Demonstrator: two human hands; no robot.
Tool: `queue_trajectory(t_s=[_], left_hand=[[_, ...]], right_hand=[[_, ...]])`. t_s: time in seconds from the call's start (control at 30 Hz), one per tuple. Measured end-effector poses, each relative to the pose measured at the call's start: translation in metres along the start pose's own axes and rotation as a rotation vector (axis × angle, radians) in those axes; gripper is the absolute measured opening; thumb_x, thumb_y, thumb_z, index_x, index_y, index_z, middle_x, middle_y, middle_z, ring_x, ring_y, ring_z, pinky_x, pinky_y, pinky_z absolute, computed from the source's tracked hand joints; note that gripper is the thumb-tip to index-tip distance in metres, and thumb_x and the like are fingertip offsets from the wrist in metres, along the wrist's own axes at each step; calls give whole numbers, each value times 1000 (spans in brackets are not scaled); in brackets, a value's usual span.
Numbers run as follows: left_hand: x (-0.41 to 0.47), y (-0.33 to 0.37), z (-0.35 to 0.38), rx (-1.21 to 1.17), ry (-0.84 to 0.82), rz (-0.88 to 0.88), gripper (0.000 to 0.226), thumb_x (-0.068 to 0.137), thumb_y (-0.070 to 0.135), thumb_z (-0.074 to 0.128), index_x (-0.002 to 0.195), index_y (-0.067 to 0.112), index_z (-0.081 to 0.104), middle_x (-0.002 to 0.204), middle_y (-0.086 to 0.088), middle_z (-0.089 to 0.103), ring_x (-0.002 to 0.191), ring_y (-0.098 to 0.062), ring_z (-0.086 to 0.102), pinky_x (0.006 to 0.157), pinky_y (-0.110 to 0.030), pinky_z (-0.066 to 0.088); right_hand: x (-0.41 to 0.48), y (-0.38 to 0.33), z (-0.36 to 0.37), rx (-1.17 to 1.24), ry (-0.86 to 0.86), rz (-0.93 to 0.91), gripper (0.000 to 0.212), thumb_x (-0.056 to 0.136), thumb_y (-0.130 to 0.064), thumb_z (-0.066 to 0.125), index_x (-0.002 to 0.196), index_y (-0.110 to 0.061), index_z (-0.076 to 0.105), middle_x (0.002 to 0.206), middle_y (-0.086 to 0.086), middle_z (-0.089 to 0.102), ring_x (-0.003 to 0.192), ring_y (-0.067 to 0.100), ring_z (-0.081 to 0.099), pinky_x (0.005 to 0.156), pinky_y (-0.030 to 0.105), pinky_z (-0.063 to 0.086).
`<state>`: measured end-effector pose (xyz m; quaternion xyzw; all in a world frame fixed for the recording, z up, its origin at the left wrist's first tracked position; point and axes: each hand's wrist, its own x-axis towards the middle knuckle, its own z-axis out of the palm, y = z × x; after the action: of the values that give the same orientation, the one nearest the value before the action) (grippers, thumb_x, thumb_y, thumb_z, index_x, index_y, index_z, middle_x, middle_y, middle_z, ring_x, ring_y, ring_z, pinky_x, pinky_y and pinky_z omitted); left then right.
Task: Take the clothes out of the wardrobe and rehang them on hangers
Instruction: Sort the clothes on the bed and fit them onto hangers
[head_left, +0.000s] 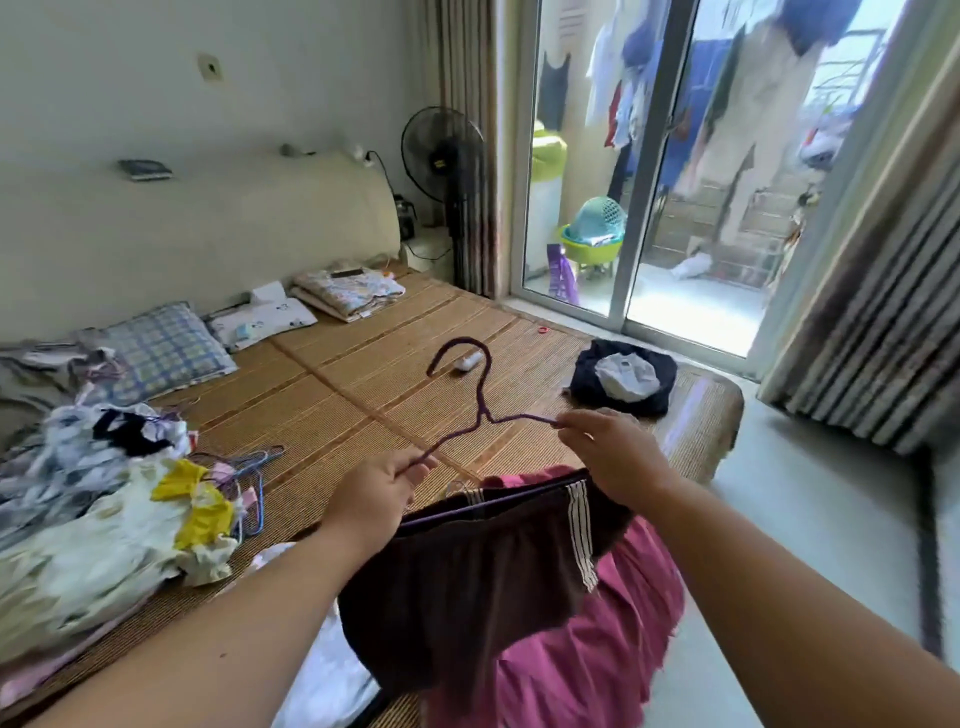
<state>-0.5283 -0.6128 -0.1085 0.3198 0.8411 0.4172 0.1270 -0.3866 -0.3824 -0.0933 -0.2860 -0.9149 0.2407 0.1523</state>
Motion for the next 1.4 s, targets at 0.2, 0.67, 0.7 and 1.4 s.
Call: queue_trajectory(t_s=[0.2, 0.67, 0.7, 1.4], left_hand=[[49, 107, 161, -77, -173, -25, 20, 97, 20, 51, 105, 25, 69, 83, 7, 66, 86, -14, 63, 76, -20, 43], [180, 237, 373, -237, -295, -45, 38, 96, 9, 42, 116, 34, 62, 79, 9, 59, 60, -3, 48, 52, -12, 36], [193, 236, 381, -230, -285, -47, 38, 96, 10, 43, 117, 35, 61, 79, 11, 59, 63, -2, 51, 54, -10, 37], [431, 94, 496, 108, -173, -563, 15, 93, 24, 53, 94, 30, 67, 102, 10, 67, 98, -14, 59, 81, -24, 44]], right_hand=[[16, 140, -63, -8, -109, 60, 44, 92, -51, 47, 135, -43, 43, 141, 0, 47, 131, 24, 38, 108, 45, 34], [138, 334, -192, -96, -12, 90, 20, 94, -31, 55, 107, -22, 66, 98, -4, 51, 94, 19, 52, 74, 25, 32], [153, 343, -196, -112, -3, 87, 20, 94, -30, 54, 107, -22, 66, 99, -3, 52, 89, 16, 50, 73, 24, 31], [453, 483, -18, -181, -444, -11, 11, 92, -34, 50, 99, -29, 57, 108, -4, 54, 104, 26, 52, 83, 40, 46]])
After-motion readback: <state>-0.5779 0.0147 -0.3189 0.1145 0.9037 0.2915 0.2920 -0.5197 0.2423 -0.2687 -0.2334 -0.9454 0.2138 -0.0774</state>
